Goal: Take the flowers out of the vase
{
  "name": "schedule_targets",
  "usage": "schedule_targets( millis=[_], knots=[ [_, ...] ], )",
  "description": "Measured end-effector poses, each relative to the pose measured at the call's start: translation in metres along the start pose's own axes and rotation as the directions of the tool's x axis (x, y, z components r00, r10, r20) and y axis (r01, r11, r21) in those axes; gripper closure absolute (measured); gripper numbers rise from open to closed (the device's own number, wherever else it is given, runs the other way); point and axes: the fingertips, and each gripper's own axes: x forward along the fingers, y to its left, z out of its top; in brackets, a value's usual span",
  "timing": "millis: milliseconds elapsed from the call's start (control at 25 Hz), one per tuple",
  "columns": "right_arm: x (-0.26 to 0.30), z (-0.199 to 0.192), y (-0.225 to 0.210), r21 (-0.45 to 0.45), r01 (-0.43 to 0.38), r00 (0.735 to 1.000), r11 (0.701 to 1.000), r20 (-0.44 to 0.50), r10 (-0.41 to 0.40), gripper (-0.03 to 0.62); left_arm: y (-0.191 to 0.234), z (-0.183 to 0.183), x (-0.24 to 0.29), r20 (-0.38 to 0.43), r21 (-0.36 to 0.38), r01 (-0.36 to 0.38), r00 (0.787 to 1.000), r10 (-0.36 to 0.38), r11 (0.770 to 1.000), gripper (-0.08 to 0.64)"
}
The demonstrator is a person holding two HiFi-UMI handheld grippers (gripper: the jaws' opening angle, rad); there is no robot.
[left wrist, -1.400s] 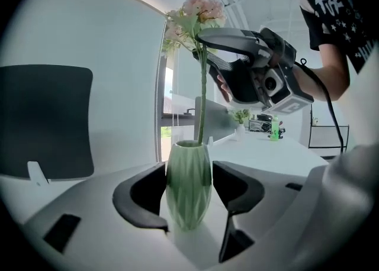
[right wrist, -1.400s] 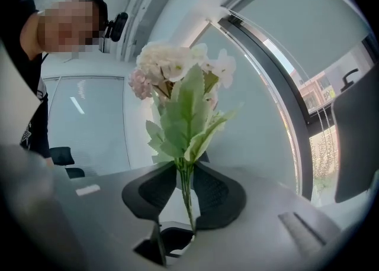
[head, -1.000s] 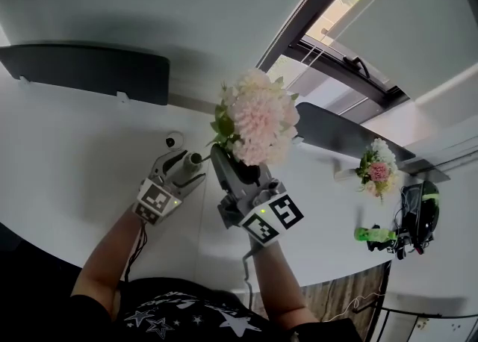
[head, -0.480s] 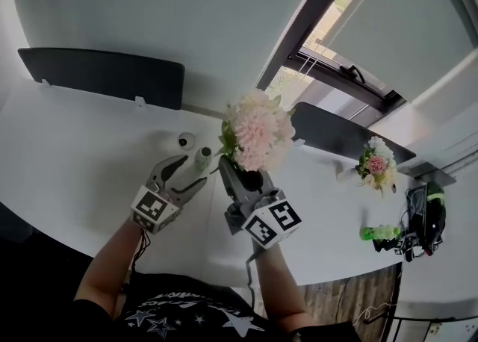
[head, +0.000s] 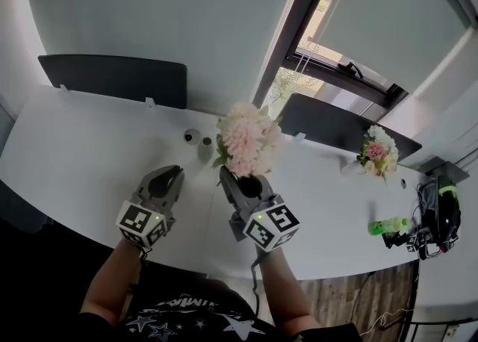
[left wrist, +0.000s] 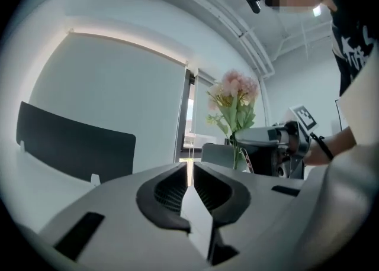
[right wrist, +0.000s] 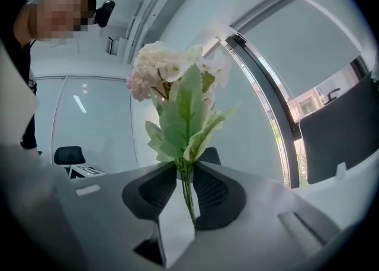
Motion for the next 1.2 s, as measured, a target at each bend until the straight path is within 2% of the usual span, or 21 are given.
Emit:
schedule_targets(
  millis=[200, 320, 760, 1040, 1200],
  knots=[
    [-0.019, -0.008, 0.01, 0.029, -0.024, 1.0, 0.999, -0.017, 0.025, 0.506, -0.013, 0.007, -0.014, 0.021, -0.079, -0.039, 0.999, 0.041, 0.996, 0.546],
    [-0.027, -0.009, 0.009, 0.024, -0.011, 1.0, 1.0, -0.008, 0.012, 0.506, -0.022, 0.009, -0.013, 0.007, -0.068, -0.029, 1.0, 0.03, 0.997, 0.548],
    [-0.036, -0.014, 0.015, 0.03, 0.046, 0.999, 0.998, -0.013, -0.046, 0.508, -0.021, 0.002, -0.016, 0.004, -0.097, 0.004, 1.0, -0.004, 0.995, 0.548],
    [-0.055, -0.021, 0.054, 0.006, 0.099, 0.995, 0.995, -0.005, -0.099, 0.509, -0.027, 0.005, -0.06, 0.014, -0.09, 0.026, 1.0, -0.024, 0.996, 0.548],
    [-0.067, -0.026, 0.085, 0.003, 0.117, 0.993, 0.993, 0.0, -0.117, 0.511, -0.036, 0.014, -0.095, 0.018, -0.048, 0.042, 0.999, -0.041, 0.998, 0.548]
  ],
)
